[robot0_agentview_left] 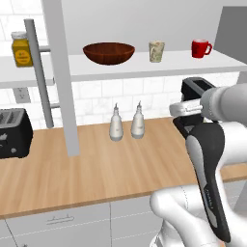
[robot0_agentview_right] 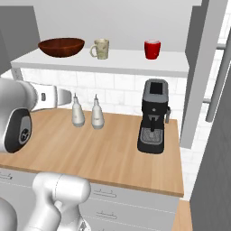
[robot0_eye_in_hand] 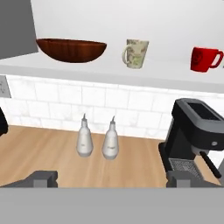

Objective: Gather all objects into one cabinet and sort the glasses and bowls to opposite sides.

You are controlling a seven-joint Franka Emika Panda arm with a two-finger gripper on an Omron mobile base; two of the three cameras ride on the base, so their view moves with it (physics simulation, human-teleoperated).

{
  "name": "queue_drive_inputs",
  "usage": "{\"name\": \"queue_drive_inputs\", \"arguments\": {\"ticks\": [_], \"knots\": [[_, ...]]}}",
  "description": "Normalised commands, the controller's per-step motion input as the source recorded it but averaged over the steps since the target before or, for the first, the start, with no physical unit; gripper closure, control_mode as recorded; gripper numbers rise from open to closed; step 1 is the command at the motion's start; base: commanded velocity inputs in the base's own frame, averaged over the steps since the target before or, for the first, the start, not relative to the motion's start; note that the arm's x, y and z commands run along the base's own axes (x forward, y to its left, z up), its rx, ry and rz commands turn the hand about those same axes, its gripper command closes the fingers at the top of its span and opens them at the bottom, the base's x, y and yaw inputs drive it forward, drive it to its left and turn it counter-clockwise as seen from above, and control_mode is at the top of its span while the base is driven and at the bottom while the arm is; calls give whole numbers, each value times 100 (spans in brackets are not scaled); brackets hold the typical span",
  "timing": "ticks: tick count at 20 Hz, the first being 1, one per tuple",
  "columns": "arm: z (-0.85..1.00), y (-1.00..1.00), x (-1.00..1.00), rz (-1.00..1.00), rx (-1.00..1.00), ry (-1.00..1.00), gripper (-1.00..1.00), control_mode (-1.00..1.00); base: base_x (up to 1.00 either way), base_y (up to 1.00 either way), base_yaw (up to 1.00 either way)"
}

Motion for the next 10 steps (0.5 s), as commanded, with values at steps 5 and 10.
{"name": "queue_drive_inputs", "arguments": {"ticks": [5,10], "knots": [[0,0,-25,0,0,-3,-100,-100,0,0,0],[-5,0,-33,0,0,-4,-100,-100,0,0,0]]}}
